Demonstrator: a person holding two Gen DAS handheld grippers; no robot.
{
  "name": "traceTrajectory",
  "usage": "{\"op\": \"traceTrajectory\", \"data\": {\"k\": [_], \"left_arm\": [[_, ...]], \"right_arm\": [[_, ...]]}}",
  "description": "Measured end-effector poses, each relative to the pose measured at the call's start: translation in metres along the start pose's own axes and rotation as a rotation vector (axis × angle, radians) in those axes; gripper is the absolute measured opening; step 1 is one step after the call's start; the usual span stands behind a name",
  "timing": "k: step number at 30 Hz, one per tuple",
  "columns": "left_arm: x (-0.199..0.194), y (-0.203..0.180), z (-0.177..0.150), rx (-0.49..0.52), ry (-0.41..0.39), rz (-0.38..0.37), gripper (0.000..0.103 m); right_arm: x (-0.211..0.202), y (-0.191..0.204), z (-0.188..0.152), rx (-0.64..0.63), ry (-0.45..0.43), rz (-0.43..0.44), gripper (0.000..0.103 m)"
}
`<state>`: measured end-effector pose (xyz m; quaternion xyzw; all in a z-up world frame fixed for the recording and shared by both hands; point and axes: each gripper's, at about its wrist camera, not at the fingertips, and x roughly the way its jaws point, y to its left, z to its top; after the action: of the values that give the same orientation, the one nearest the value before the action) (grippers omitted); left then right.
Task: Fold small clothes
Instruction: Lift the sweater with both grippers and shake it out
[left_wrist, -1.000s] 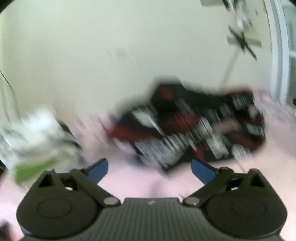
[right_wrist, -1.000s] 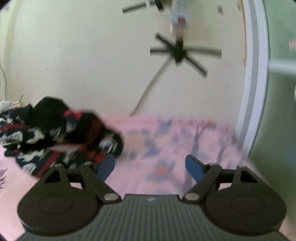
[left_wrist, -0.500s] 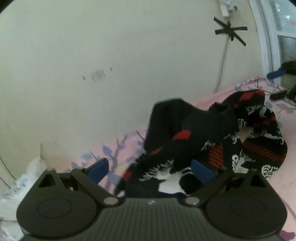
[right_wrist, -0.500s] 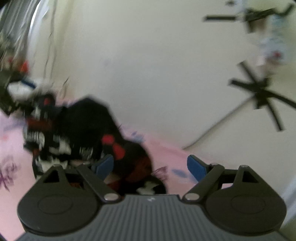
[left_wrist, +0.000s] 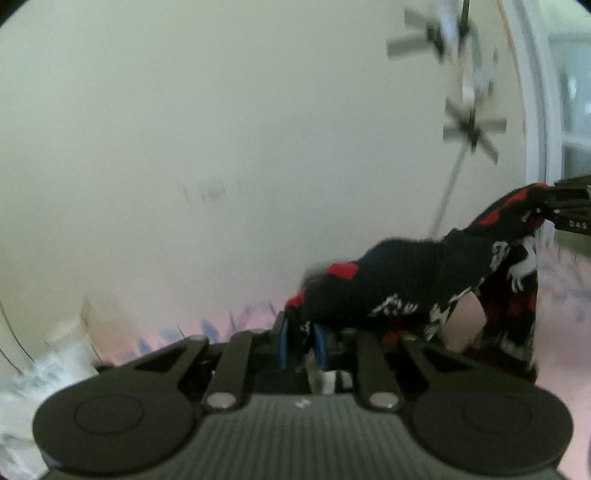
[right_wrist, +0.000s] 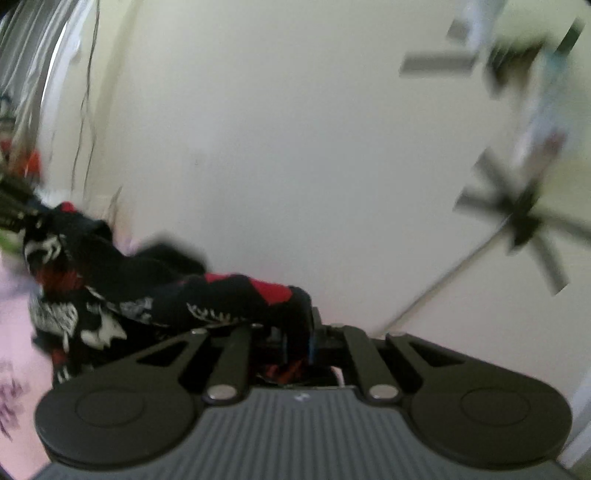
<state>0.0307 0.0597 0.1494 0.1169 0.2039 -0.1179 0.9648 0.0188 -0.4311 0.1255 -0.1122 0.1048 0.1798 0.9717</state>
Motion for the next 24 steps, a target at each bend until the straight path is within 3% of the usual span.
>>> {"op": "traceTrajectory", "data": {"k": [7, 11, 15, 19, 22, 24], "left_arm": [[-0.127, 0.002, 0.061, -0.037, -0.319, 0.083, 0.014], [-0.198, -0.007, 0.099, -0.001, -0.500, 0.151, 0.014], [-0.239, -0.015, 0.126, 0.052, -0.614, 0.226, 0.014], [-0.248, -0.021, 0.144, 0.094, -0.636, 0.256, 0.014], [-0.221, -0.026, 0.152, 0.111, -0.570, 0.227, 0.014], [-0.182, -0.029, 0.146, 0.115, -0.494, 0.200, 0.014]], "right_arm": [[-0.130, 0.040, 0.112, -0.097, -0.321, -0.144, 0.000], [-0.196, 0.056, 0.178, -0.150, -0.452, -0.214, 0.000], [-0.241, 0.066, 0.227, -0.224, -0.512, -0.287, 0.000], [-0.259, 0.062, 0.247, -0.255, -0.504, -0.316, 0.000], [-0.248, 0.050, 0.238, -0.223, -0.440, -0.288, 0.000], [-0.220, 0.036, 0.221, -0.177, -0.363, -0.259, 0.000]]}}
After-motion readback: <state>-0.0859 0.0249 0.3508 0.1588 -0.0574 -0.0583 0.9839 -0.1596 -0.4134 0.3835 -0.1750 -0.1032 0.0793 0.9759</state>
